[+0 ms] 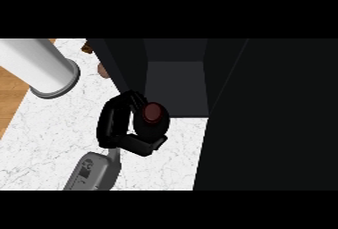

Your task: Pick up the wine, place it into the cabinet and close the cabinet

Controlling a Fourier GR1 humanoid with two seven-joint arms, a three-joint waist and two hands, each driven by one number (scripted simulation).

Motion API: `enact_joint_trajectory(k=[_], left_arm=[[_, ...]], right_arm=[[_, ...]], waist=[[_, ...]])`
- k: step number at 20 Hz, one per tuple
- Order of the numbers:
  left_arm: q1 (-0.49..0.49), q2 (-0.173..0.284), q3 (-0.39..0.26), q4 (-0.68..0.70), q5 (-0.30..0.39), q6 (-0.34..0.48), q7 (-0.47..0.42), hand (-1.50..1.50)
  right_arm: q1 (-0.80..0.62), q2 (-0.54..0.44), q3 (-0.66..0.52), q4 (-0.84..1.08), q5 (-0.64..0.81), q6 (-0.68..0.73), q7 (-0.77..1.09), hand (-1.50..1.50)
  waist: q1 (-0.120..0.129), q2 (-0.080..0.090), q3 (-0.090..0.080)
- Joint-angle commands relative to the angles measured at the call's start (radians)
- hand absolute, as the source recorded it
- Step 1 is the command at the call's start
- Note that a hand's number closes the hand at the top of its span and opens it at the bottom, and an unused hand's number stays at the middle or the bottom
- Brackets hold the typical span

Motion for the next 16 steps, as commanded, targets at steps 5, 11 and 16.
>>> enact_joint_trajectory(k=[5, 11, 16], left_arm=[[-0.149, -0.002, -0.121, -0.201, -0.021, 0.270, 0.319, 1.50], [-0.318, -0.002, -0.149, -0.055, 0.013, 0.434, 0.362, 1.50], [-0.416, -0.002, -0.023, 0.072, 0.021, 0.374, 0.325, 1.50]], right_arm=[[0.036, -0.002, -0.025, -0.113, -0.099, 0.003, 0.083, -1.50], [0.061, 0.012, -0.002, -0.120, -0.091, 0.019, 0.058, -1.50], [0.084, 0.012, -0.086, -0.014, -0.156, 0.081, -0.070, -1.50]], waist=[[-0.007, 0.003, 0.000], [-0.016, 0.007, -0.001], [-0.011, 0.011, 0.000]])
